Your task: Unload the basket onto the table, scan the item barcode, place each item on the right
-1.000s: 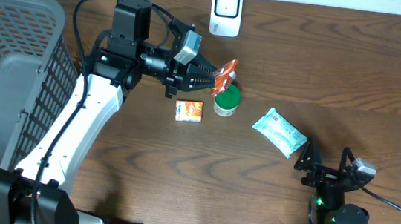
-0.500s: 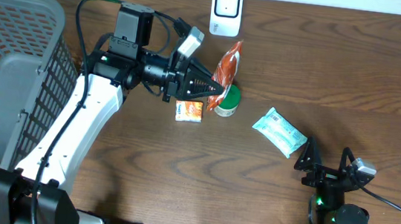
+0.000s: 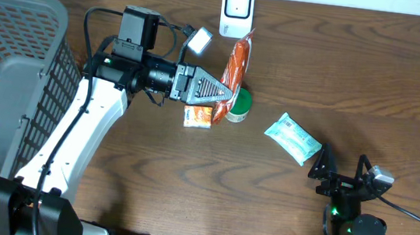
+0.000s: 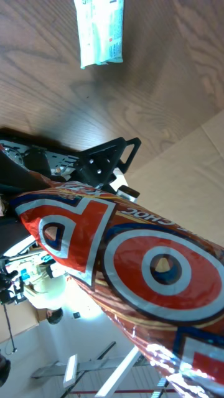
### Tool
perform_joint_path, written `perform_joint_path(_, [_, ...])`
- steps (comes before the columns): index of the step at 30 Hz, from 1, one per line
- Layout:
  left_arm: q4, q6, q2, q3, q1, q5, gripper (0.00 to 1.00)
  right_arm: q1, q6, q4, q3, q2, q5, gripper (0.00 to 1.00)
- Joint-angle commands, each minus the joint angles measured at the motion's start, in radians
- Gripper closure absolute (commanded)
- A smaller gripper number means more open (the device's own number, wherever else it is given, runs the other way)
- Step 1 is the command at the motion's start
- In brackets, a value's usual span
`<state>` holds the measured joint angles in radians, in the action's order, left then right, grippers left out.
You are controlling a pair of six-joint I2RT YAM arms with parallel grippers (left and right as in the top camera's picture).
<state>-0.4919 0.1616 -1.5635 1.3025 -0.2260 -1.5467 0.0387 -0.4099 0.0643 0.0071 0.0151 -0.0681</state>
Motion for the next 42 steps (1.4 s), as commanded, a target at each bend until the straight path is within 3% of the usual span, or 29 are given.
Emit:
perform_joint_path(1, [-0.001,0.027,0.004,0.008,0.003,-0.027,0.93,0.002,-0.001,0.003,-0.002,-0.003,-0.008,0.01])
perform_joint_path(12, [0.036,0.026,0.004,0.008,0.007,-0.026,0.93,0.002,-0.001,0.003,-0.002,-0.003,-0.008,0.01])
perform_joint_path(22, [0.059,-0.169,0.003,0.005,0.002,-0.018,0.93,0.002,-0.001,0.003,-0.002,-0.003,-0.008,0.01])
perform_joint_path(24, [0.046,-0.169,0.003,-0.004,0.001,0.059,0.93,0.002,-0.001,0.003,-0.002,-0.003,-0.008,0.01])
perform_joint_path(26, [-0.028,-0.173,0.003,-0.021,0.0,0.261,0.93,0.002,-0.001,0.003,-0.002,-0.003,-0.008,0.01])
perform_joint_path(28, [-0.129,-0.253,-0.002,-0.05,-0.007,0.413,0.93,0.002,-0.001,0.003,-0.002,-0.003,-0.008,0.01])
perform_joint_path(29, [-0.167,-0.296,-0.005,-0.065,-0.008,0.415,0.93,0.002,-0.001,0.003,-0.002,-0.003,-0.008,0.01])
perform_joint_path(36, [-0.22,-0.493,-0.013,-0.234,-0.008,0.173,0.93,0.002,-0.001,0.003,-0.002,-0.003,-0.008,0.01])
perform_joint_path(42, [-0.088,-0.544,-0.019,-0.361,-0.006,-0.026,0.93,0.002,-0.001,0.003,-0.002,-0.003,-0.008,0.01])
